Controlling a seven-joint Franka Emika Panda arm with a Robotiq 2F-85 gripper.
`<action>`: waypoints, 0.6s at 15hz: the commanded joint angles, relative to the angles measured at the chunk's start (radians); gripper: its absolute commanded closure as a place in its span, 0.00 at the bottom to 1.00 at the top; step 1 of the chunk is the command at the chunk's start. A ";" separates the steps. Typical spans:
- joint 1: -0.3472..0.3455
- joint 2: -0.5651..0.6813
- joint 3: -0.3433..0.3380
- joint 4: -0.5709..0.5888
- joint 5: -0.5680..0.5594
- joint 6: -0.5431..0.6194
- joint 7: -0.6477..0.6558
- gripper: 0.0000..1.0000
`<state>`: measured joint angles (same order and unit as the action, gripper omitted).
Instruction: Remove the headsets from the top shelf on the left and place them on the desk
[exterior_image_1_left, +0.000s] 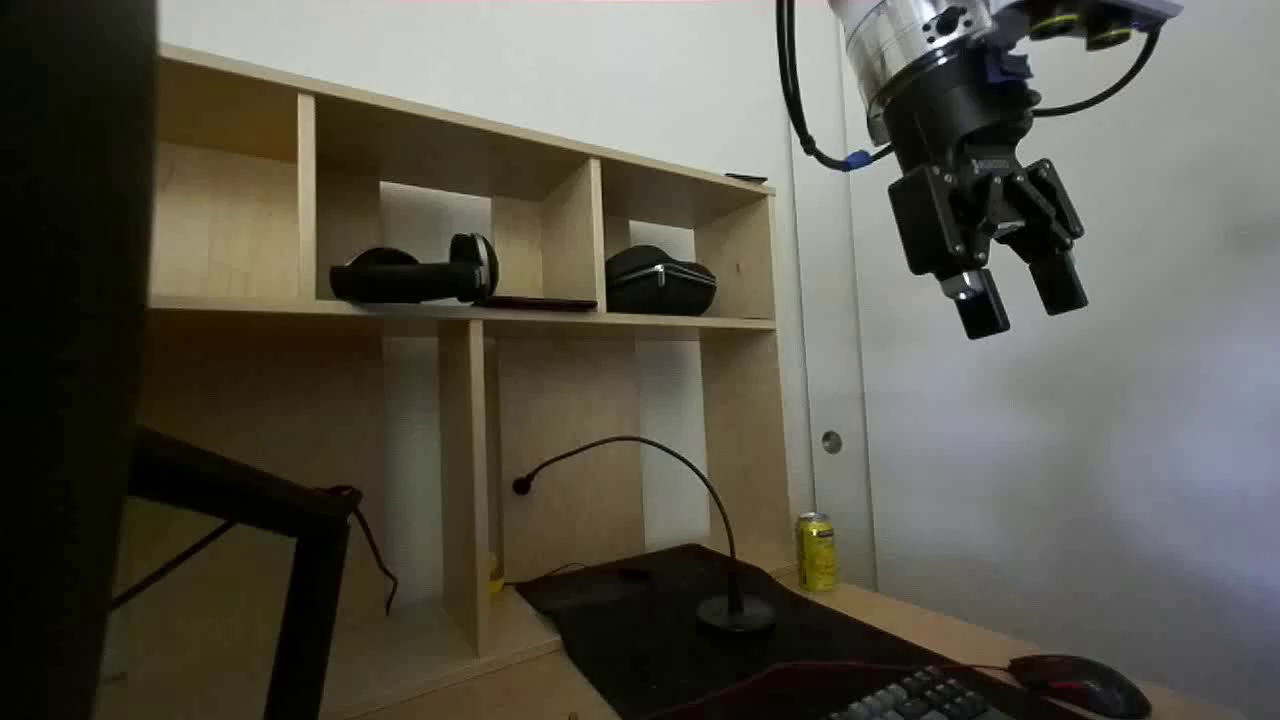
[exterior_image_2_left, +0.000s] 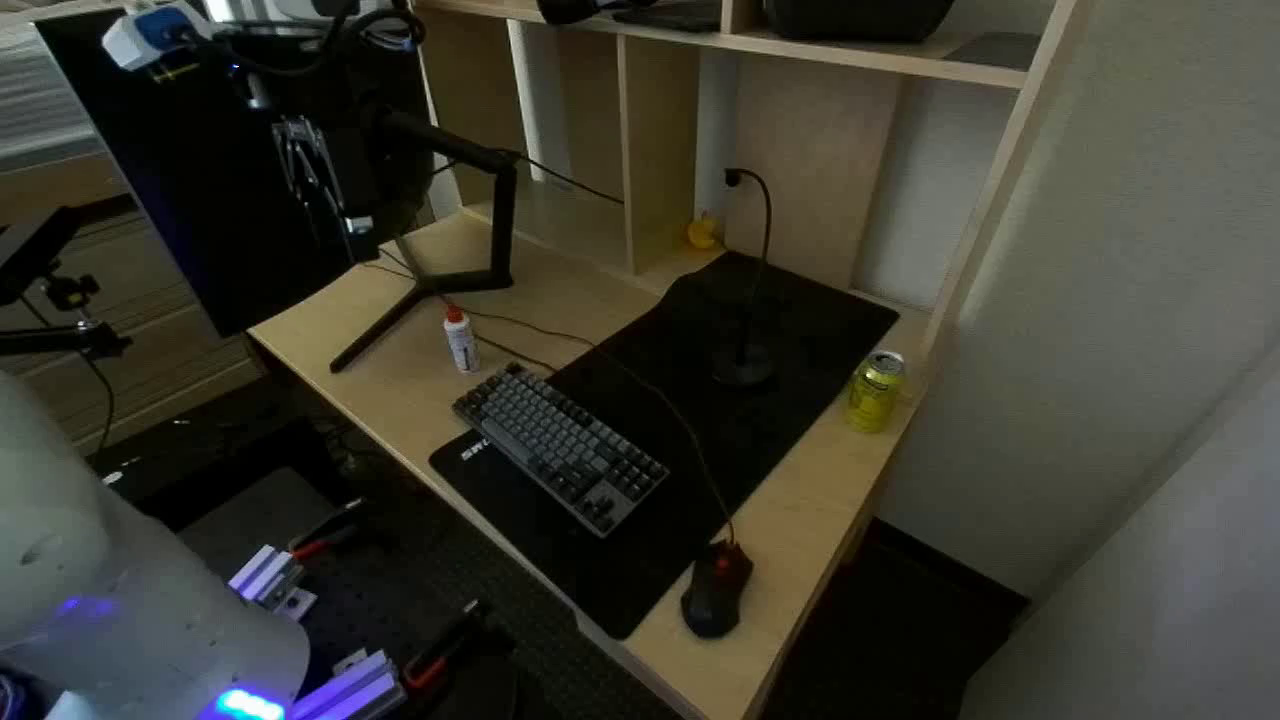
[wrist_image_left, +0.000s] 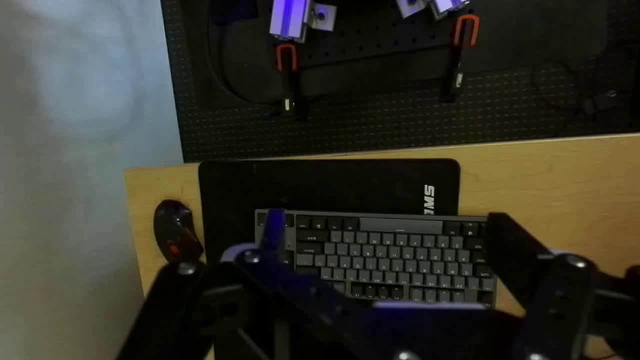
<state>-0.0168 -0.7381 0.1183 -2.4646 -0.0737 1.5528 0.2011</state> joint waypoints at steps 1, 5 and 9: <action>0.008 0.001 -0.006 0.002 -0.003 -0.002 0.004 0.00; -0.005 0.001 0.001 0.004 0.006 -0.011 0.054 0.00; 0.009 0.045 0.018 0.189 0.255 -0.095 0.232 0.00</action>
<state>-0.0140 -0.7369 0.1167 -2.4442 0.0471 1.5482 0.3334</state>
